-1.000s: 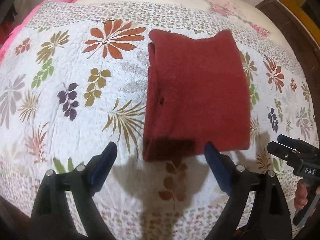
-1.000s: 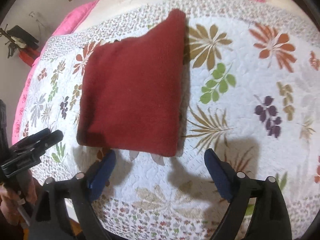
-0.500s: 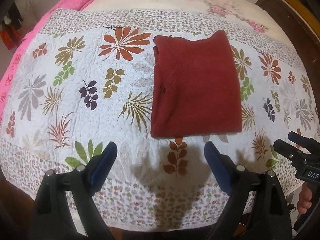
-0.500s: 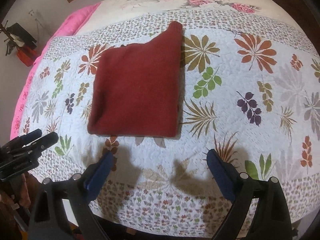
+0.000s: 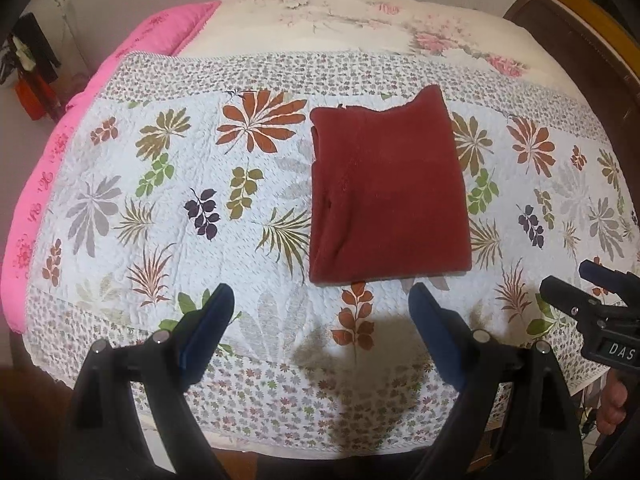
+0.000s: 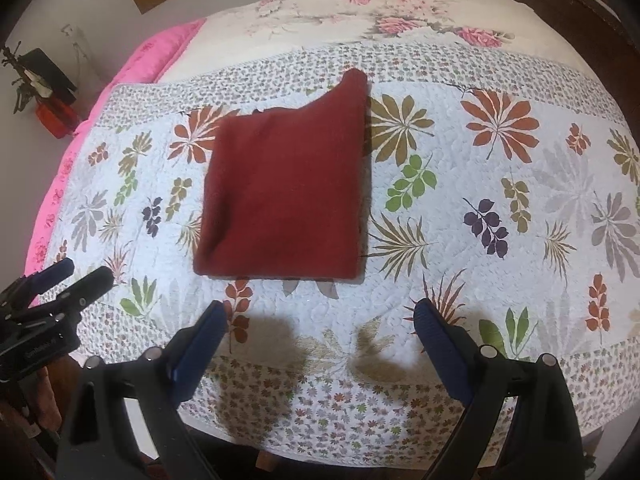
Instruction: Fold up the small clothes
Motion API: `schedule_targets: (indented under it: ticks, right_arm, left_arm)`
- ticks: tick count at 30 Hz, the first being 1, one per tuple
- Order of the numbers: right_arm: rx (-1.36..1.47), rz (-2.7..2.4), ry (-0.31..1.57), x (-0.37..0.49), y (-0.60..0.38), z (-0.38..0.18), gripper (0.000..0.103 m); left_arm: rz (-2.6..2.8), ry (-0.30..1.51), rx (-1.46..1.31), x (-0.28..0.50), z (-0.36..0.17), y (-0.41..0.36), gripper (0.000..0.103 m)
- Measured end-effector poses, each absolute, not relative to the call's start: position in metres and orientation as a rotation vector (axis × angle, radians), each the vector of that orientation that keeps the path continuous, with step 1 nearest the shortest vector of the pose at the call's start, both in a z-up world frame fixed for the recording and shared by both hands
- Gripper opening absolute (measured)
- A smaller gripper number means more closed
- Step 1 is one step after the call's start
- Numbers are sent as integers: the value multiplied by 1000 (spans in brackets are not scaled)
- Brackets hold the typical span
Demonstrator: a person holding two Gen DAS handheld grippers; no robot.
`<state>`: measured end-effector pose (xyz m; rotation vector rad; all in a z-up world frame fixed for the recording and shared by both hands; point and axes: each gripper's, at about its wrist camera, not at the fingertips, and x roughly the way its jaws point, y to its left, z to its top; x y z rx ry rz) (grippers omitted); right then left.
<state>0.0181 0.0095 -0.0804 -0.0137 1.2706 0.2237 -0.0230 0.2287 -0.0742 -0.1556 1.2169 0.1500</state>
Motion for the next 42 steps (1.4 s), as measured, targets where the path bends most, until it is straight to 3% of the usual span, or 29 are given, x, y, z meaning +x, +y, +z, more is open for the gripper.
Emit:
schedule_targets:
  ticks: [42]
  right_arm:
    - [-157,168,1196,6,26,-60,97]
  left_arm:
    - [261,1188,-75,-42,-55,232,90]
